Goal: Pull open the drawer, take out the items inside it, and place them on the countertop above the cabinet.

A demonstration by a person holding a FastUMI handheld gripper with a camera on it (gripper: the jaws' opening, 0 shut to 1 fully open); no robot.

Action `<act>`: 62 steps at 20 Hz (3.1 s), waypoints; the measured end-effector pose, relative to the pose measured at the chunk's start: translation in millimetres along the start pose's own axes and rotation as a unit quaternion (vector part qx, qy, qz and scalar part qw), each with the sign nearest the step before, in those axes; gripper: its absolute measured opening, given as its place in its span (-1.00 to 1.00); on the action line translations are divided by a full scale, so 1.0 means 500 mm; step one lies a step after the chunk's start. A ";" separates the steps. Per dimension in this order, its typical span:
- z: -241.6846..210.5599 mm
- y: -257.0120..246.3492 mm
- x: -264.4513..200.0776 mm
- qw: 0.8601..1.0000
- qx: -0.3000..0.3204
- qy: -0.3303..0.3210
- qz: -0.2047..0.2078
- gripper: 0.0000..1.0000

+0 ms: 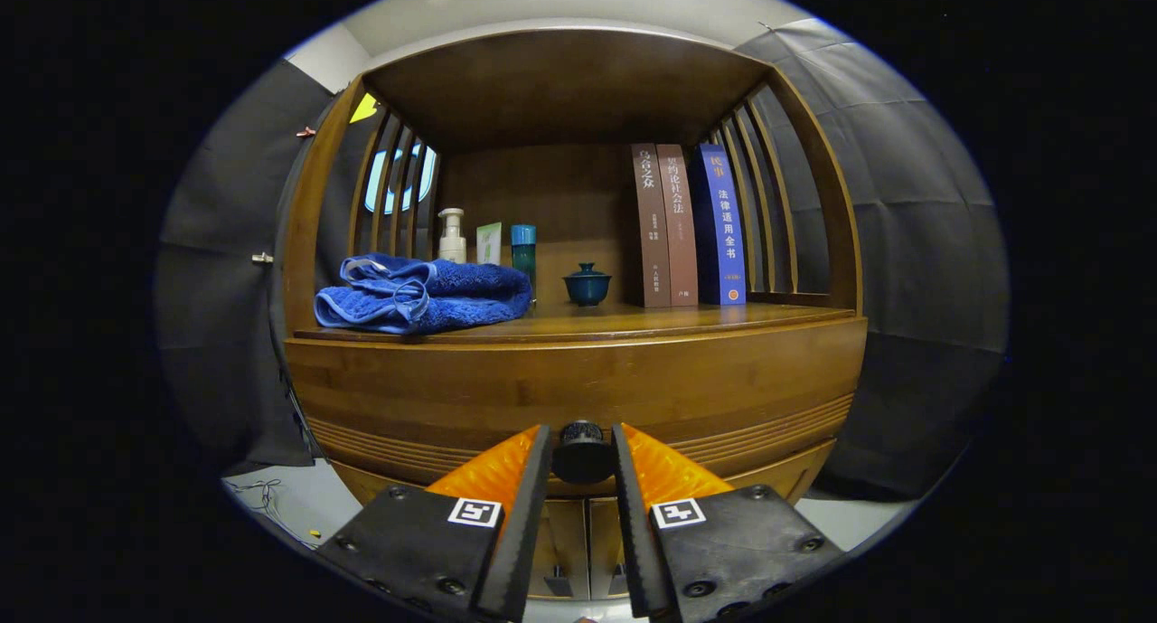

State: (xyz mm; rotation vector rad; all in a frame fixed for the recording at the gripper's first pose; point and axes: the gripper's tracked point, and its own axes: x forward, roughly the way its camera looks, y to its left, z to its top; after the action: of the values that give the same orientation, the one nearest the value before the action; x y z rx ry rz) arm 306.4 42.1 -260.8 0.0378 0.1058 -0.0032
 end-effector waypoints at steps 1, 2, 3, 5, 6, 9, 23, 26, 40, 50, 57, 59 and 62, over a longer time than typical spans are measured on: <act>-0.001 -0.004 0.002 1.000 -0.002 0.001 -0.003 0.05; -0.009 0.004 0.005 1.000 0.003 0.006 0.003 0.17; -0.012 0.007 0.012 1.000 0.004 0.012 0.004 0.29; -0.024 -0.005 0.031 1.000 -0.006 0.023 -0.006 0.39; -0.029 0.002 0.038 1.000 -0.007 0.028 0.002 0.38; -0.032 0.011 0.045 0.999 -0.015 0.039 0.007 0.02; -0.039 0.006 -0.079 0.997 -0.032 0.065 0.004 -0.30; -0.040 0.001 -0.143 0.998 -0.026 0.065 0.002 -0.30; -0.061 -0.005 -0.285 0.997 -0.032 0.075 0.000 -0.30; 0.082 -0.012 -0.370 0.999 -0.012 0.032 0.005 0.94; 0.224 -0.023 -0.322 0.990 -0.095 0.100 -0.018 0.98; 0.247 0.014 -0.273 0.991 -0.078 0.108 0.003 0.97; 0.233 0.011 -0.205 0.985 -0.076 0.156 -0.011 0.98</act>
State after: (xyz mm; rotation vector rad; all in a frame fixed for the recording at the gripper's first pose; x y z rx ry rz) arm 216.5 43.4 -134.1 -0.1171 0.4194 -0.0116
